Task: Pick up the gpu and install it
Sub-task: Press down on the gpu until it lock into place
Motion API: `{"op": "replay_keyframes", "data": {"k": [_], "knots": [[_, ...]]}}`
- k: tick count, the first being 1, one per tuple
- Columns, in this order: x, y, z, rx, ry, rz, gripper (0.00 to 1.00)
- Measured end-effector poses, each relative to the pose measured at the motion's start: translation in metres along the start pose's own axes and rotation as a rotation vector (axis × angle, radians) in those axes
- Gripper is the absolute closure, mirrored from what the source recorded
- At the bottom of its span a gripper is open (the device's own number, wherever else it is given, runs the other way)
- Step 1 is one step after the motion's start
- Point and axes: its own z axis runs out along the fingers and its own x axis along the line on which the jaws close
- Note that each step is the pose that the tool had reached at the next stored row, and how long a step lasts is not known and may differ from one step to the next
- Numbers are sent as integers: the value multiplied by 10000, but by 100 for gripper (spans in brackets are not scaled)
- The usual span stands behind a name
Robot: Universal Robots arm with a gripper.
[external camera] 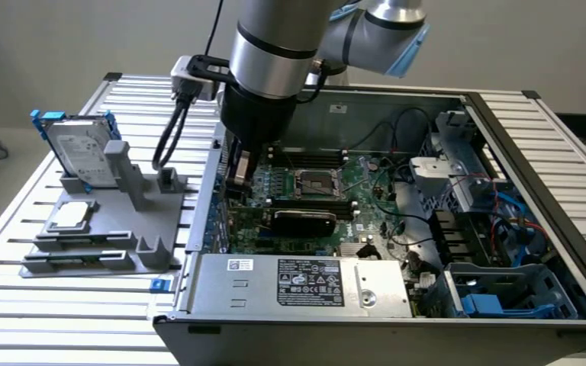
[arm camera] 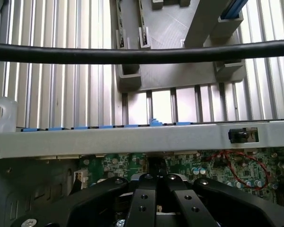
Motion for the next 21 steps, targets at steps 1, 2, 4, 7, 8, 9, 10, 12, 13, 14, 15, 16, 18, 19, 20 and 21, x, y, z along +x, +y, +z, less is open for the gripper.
{"op": "replay_keyframes", "data": {"k": [1, 2, 4, 7, 8, 9, 10, 12, 13, 14, 15, 16, 18, 19, 20, 21], "knots": [[-1, 0, 1, 0, -13, 43, 89], [-2, 0, 0, -2, -26, 93, 89], [-3, 0, 0, -8, -53, 201, 89], [-2, 0, -1, -32, -92, 364, 89], [-2, 0, 0, -45, -106, 413, 89], [-2, 0, -1, -60, -118, 464, 89], [-2, 0, -2, -79, -128, 510, 89], [-2, 1, -3, -117, -147, 596, 89], [-2, 1, -4, -140, -157, 637, 89], [-2, 1, -4, -163, -162, 677, 89], [-2, 2, -4, -184, -162, 715, 89], [-2, 2, -5, -208, -160, 753, 89], [-2, 1, -5, -255, -153, 825, 89], [-2, 2, -5, -276, -142, 854, 89], [-2, 2, -6, -293, -123, 872, 89], [-2, 3, -9, -305, -97, 884, 89]]}}
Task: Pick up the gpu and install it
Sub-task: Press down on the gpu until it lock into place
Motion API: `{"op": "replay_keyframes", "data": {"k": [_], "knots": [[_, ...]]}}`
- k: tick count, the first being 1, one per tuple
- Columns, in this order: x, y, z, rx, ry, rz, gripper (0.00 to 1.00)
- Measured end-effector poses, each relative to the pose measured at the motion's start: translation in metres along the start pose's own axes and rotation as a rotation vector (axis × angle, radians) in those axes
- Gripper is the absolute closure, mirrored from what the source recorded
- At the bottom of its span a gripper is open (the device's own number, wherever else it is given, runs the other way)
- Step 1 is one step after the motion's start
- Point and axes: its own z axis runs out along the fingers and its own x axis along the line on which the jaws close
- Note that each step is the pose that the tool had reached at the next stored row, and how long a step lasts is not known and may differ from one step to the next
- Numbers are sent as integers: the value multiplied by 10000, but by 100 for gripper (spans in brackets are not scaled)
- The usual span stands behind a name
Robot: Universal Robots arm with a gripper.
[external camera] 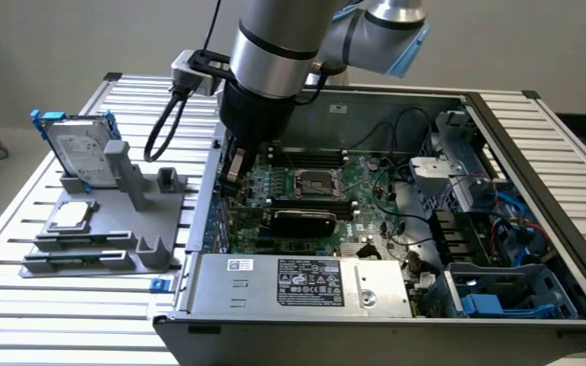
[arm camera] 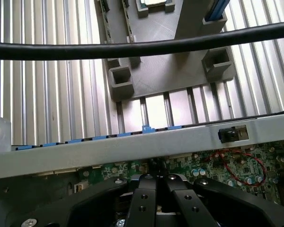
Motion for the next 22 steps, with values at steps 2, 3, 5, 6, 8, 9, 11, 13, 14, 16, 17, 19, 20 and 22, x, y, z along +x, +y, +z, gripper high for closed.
{"op": "replay_keyframes", "data": {"k": [2, 3, 5, 6, 8, 9, 11, 13, 14, 16, 17, 19, 20, 22], "knots": [[-3, 2, -12, -9, 61, 19, 89], [-6, 3, -18, -8, 86, 26, 89], [-16, 5, -34, -2, 128, 38, 89], [-19, 4, -39, -1, 140, 40, 89], [-20, -3, -42, 0, 146, 45, 89], [-21, -7, -43, 0, 148, 45, 89], [-23, -16, -46, 1, 152, 45, 89], [-24, -23, -47, 2, 155, 47, 89], [-24, -23, -45, 1, 156, 48, 89], [-24, -29, -30, 1, 158, 48, 89], [-23, -32, -19, 2, 158, 48, 89], [-22, -38, 1, 2, 158, 48, 89], [-22, -40, 6, 1, 161, 49, 89], [-22, -40, 8, 0, 164, 51, 89]]}}
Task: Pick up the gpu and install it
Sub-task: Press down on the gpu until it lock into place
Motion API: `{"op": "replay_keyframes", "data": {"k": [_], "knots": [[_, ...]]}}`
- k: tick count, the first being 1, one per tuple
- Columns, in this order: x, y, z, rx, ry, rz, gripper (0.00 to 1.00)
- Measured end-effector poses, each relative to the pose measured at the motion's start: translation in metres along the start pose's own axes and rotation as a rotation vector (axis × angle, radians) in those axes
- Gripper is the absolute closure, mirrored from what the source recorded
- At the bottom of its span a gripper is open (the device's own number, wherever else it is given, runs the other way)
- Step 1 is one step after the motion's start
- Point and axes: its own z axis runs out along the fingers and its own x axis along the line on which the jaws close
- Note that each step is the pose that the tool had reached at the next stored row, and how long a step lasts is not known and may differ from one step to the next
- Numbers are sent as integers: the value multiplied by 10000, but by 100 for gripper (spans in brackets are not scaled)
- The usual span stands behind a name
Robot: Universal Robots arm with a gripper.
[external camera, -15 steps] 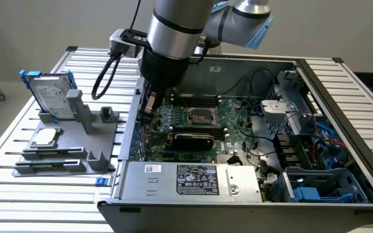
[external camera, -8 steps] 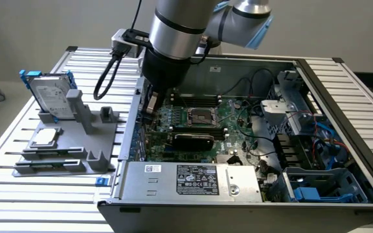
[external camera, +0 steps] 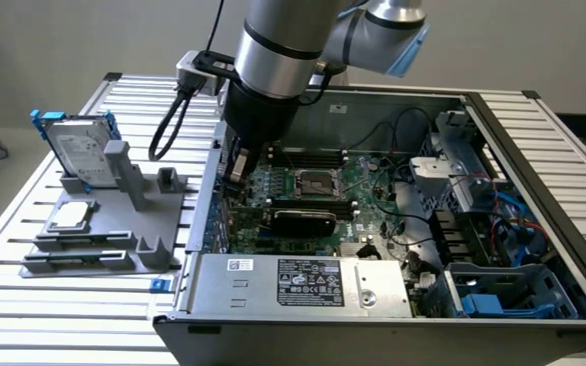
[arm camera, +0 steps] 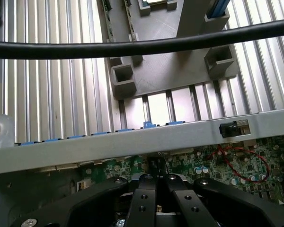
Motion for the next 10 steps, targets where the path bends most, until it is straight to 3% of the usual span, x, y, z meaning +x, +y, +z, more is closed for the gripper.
{"op": "replay_keyframes", "data": {"k": [8, 10], "knots": [[-3, -7, 27, -5, -24, 41, 89], [-3, -8, 31, -32, -20, 68, 89]]}}
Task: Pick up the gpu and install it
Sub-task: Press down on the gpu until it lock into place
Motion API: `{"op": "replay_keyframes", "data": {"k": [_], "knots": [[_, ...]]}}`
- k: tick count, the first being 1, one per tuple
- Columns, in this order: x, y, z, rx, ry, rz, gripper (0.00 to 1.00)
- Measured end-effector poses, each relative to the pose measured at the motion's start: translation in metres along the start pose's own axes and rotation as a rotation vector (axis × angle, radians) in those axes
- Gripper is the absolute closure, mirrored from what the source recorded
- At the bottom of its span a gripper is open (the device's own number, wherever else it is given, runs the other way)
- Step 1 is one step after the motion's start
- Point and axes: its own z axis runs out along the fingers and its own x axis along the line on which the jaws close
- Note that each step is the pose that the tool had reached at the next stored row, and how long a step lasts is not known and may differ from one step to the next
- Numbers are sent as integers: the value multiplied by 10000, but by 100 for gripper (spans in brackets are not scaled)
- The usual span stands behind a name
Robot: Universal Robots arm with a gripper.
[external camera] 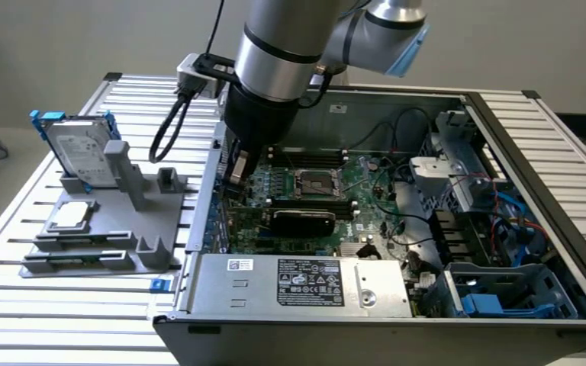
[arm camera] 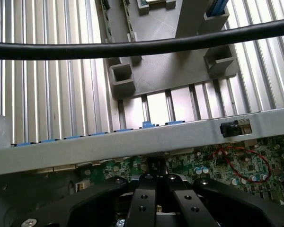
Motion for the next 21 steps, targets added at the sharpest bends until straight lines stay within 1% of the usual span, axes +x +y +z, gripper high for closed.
{"op": "replay_keyframes", "data": {"k": [1, 2, 5, 7, 9, 13, 16, 18, 19, 20, 21], "knots": [[1, 0, -2, -28, 5, 18, 89], [1, 2, -3, -44, 3, 38, 89], [1, 3, -2, -63, -14, 105, 89], [1, 3, -1, -67, -25, 153, 89], [1, 1, 7, -68, -19, 196, 89], [0, -4, 24, -61, 38, 287, 89], [0, -3, 24, -58, 31, 314, 89], [-2, -3, 7, -54, 11, 314, 89], [-3, -5, -5, -55, 10, 316, 89], [-3, -8, -24, -58, 28, 317, 89], [-2, -13, -36, -58, 29, 315, 89]]}}
